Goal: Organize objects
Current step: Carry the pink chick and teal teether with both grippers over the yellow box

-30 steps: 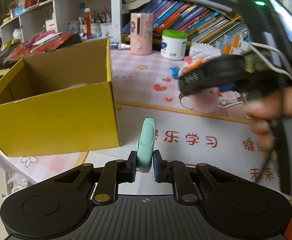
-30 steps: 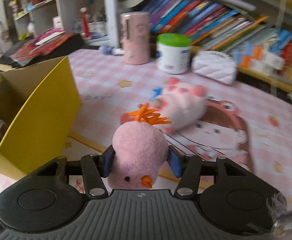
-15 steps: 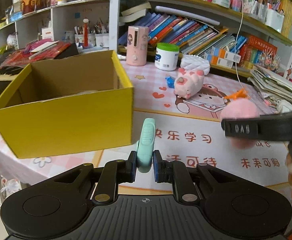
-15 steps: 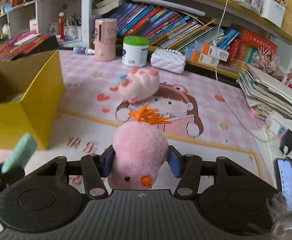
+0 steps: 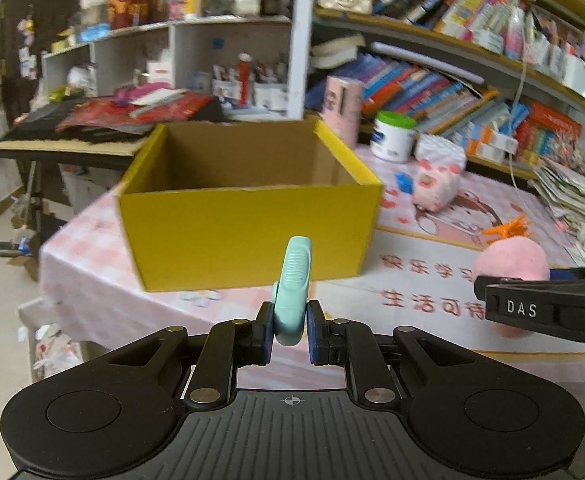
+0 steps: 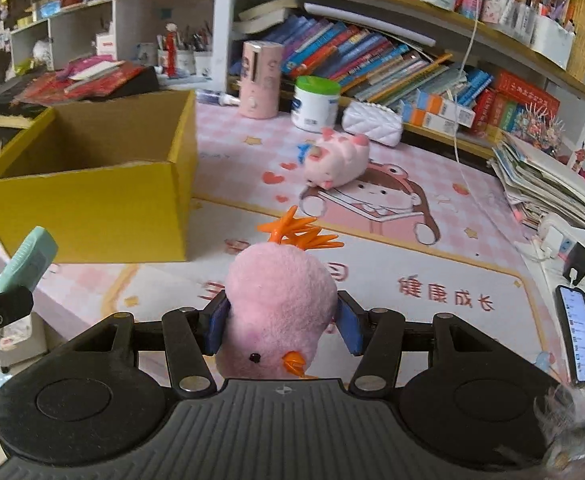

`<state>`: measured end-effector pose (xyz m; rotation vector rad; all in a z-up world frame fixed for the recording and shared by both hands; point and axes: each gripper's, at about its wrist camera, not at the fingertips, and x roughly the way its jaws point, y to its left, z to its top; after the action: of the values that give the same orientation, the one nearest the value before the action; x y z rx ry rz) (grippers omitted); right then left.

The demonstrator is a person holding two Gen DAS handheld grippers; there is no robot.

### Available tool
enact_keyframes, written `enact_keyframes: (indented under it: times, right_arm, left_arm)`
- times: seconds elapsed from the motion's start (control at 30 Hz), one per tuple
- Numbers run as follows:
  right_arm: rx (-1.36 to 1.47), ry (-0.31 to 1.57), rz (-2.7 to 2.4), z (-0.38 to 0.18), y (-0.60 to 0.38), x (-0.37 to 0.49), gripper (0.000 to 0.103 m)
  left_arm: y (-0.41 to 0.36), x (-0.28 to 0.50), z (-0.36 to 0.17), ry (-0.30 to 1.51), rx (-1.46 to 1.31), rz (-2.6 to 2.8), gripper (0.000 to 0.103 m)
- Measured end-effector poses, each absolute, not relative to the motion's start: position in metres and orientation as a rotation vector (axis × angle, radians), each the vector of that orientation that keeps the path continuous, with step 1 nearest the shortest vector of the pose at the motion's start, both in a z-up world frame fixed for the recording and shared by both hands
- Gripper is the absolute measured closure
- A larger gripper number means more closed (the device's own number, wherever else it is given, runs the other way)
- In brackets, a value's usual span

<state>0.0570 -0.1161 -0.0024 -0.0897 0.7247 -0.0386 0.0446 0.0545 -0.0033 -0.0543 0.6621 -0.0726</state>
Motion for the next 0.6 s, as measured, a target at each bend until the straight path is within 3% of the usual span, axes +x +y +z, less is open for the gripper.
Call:
enact_keyframes:
  times: [0.6]
  right_arm:
    - [-0.141, 0.741, 0.011, -0.018, -0.049, 0.006, 0.051]
  left_arm:
    - [0.096, -0.001, -0.007, 0.653, -0.048, -0.045, 0.088]
